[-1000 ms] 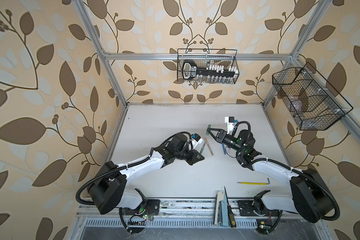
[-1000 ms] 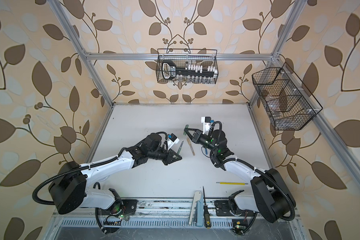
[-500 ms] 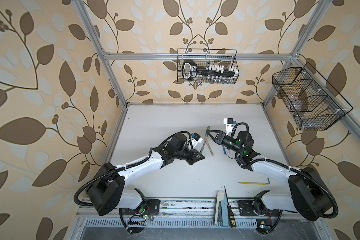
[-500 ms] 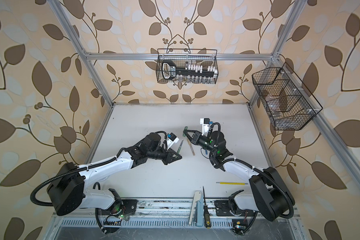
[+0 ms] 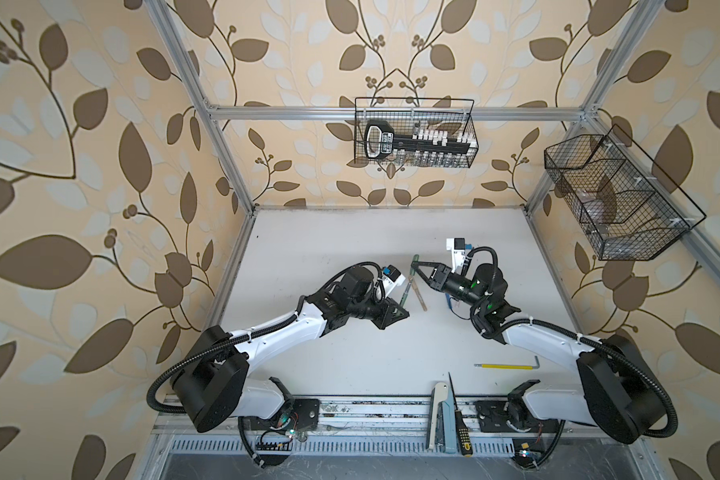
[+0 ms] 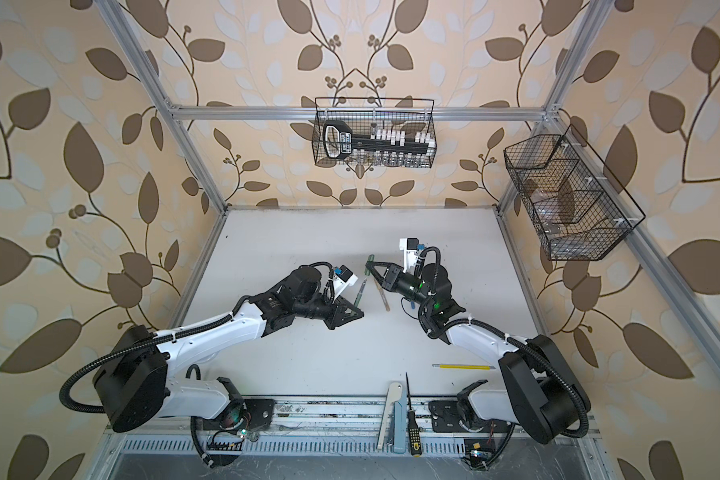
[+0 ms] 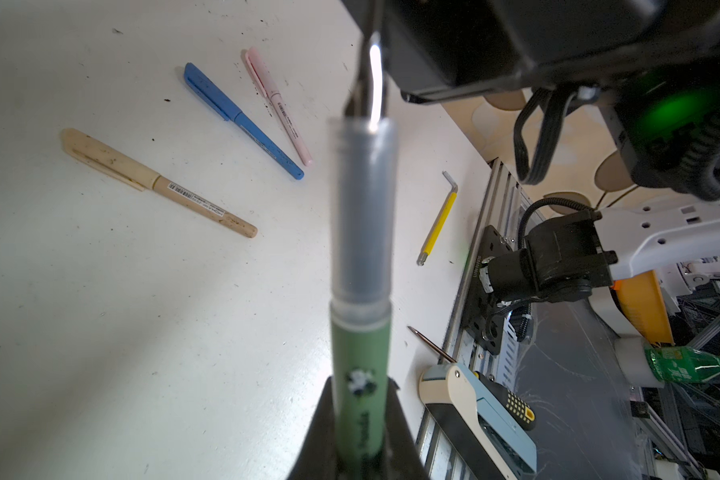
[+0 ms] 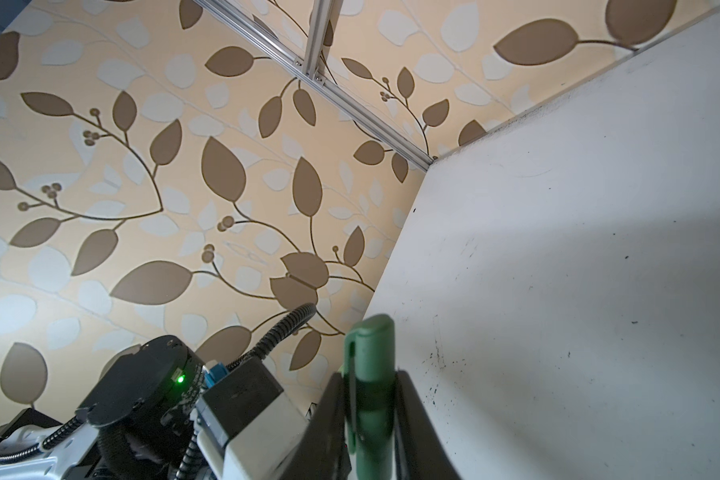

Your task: Insert the pens into the pen caps

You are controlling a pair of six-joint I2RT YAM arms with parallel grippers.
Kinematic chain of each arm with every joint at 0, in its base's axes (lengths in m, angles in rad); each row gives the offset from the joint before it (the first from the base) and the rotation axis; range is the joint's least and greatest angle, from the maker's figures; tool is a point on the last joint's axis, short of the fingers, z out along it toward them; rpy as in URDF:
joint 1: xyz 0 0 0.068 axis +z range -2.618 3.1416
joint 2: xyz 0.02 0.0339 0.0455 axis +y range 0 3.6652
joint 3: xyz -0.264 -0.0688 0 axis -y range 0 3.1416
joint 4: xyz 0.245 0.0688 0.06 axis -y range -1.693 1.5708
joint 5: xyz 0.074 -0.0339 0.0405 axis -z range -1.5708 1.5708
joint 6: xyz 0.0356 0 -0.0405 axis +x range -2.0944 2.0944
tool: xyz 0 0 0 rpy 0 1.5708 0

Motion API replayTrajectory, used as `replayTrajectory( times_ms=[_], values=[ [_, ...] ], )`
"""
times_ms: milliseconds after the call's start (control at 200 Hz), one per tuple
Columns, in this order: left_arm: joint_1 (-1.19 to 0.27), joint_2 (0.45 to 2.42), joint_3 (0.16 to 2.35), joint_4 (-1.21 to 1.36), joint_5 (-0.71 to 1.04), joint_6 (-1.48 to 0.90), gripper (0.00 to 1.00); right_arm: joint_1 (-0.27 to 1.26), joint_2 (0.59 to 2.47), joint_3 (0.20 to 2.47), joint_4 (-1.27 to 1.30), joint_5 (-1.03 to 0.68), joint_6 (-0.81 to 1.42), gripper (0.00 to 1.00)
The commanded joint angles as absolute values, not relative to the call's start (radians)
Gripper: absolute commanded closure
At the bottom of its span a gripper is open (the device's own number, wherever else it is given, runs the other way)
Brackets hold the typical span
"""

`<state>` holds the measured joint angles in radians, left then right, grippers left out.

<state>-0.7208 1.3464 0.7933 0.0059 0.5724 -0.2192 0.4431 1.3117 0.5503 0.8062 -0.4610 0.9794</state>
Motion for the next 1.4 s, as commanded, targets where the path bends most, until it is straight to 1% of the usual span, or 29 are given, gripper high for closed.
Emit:
replayTrajectory(
  times_ms=[0, 750, 1394],
  values=[
    [-0.728, 1.33, 0.827, 0.033, 0.581, -0.224, 1.0, 0.436, 1.283, 0.557, 0.835, -0.476, 0.985, 0.79],
    [-0.727, 1.301, 0.816, 0.046, 0.549, -0.229, 1.0, 0.474, 1.255, 0.523, 0.794, -0.478, 0.961, 0.79],
    [-0.727, 1.279, 0.813, 0.059, 0.516, -0.234, 1.0, 0.496, 1.234, 0.509, 0.811, -0.466, 0.968, 0.79]
  ],
)
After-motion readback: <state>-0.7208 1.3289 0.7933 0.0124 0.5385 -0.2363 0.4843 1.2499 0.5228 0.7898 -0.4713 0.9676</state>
